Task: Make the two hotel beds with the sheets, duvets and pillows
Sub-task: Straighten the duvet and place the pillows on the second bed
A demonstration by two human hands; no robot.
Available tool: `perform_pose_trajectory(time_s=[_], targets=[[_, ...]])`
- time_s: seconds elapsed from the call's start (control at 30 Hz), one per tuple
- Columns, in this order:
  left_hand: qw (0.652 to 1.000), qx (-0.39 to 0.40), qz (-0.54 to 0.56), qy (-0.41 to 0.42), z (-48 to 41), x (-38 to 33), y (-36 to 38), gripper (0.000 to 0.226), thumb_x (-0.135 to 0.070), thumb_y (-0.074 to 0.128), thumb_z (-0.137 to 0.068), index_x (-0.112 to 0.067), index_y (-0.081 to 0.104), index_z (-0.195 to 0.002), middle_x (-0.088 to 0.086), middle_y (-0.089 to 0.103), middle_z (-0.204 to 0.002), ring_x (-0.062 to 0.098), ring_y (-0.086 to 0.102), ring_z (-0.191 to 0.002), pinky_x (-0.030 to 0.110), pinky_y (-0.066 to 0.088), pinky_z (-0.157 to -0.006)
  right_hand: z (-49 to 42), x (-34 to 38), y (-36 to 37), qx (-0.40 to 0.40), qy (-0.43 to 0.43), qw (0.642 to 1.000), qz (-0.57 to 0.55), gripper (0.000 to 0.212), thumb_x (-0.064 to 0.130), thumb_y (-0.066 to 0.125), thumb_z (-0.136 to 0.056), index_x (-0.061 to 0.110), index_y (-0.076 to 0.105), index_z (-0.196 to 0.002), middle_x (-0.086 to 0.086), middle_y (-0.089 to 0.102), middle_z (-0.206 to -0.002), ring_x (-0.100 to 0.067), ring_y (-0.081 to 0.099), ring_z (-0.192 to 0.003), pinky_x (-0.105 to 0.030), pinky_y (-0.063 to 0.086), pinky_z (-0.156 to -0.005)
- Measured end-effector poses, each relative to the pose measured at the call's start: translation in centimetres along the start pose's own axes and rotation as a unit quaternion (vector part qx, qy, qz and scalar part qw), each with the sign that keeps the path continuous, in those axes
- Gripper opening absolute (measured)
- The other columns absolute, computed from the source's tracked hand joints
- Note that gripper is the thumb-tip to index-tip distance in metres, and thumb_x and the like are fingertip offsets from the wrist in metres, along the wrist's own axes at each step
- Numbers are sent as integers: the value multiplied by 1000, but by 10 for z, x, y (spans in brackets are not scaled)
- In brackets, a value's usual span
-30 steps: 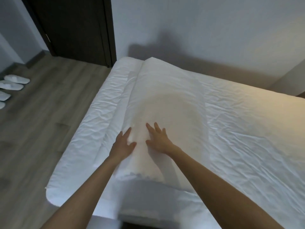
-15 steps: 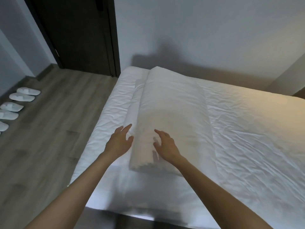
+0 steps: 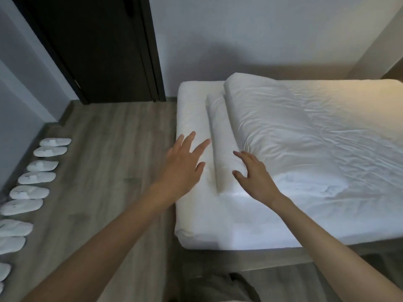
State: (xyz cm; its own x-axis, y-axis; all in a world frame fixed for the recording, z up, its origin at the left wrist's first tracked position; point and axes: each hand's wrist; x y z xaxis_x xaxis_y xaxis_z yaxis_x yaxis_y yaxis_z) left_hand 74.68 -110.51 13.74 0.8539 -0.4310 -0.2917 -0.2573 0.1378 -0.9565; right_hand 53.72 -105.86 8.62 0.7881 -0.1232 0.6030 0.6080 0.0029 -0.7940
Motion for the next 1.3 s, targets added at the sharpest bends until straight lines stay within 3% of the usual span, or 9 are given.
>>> perform_pose_trajectory(time_s=[0.13, 0.23, 0.33, 0.57, 0.87, 1.0, 1.3], targets=[[999, 0, -20, 33, 4, 36, -19, 58, -35, 39, -101, -35, 12, -153, 0, 6, -162, 23, 3, -148, 38, 16, -116, 1, 50, 6, -27, 1, 999, 18, 56, 23, 56, -97, 22, 35, -149, -7, 29, -156, -24, 27, -142, -33, 21, -114], [997, -24, -31, 69, -2, 65, -30, 57, -33, 42, -100, -30, 21, -153, 2, 20, -159, 24, 17, -146, 38, 21, -114, -9, 77, 12, -34, 4, 998, 59, 59, 25, 56, -97, 24, 32, -150, -7, 26, -157, -27, 28, -141, -34, 23, -114], [993, -54, -41, 100, -10, 98, -43, 56, -31, 46, -99, -25, 29, -151, 6, 32, -155, 27, 26, -142, 39, 25, -111, -26, 96, 31, -56, -3, 990, 132, 60, 28, 56, -96, 24, 31, -150, -7, 26, -158, -32, 27, -142, -42, 25, -115], [990, -27, -73, 122, -74, 190, -68, 57, -35, 38, -102, -29, 16, -153, -1, 18, -159, 20, 14, -146, 34, 15, -115, -90, 135, 84, -105, 1, 974, 200, 66, 30, 57, -93, 27, 26, -151, -5, 30, -156, -32, 33, -140, -55, 34, -108], [967, 11, -128, 222, -173, 256, -93, 59, -35, 34, -103, -27, 7, -154, 2, 9, -161, 23, 9, -148, 37, 16, -117, -171, 177, 101, -149, 110, 967, 175, 61, 31, 55, -95, 24, 29, -151, -4, 29, -157, -29, 32, -141, -51, 31, -110], [943, 22, -141, 300, -222, 253, -86, 64, -35, 36, -103, -25, 0, -154, 4, 3, -162, 25, 6, -148, 40, 15, -119, -188, 179, 101, -161, 203, 957, 132, 64, 34, 54, -96, 29, 24, -151, -1, 24, -158, -30, 31, -139, -59, 27, -110], [867, 30, -143, 477, -333, 260, -62, 73, -32, 45, -100, -24, -3, -154, 6, 1, -162, 27, 7, -148, 43, 21, -117, -208, 168, 122, -244, 418, 869, 103, 74, 31, 60, -93, 29, 17, -153, -7, 17, -160, -34, 21, -144, -63, 27, -108]])
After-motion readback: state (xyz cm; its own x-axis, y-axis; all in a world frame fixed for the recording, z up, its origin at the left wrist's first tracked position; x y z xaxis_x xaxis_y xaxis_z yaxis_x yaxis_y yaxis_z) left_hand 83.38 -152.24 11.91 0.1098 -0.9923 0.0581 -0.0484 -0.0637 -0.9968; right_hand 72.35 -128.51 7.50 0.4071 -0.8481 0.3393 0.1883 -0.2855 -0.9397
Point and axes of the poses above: each hand's wrist, its own z-axis away from the middle knuckle, its own y-axis out of the palm, x = y × z
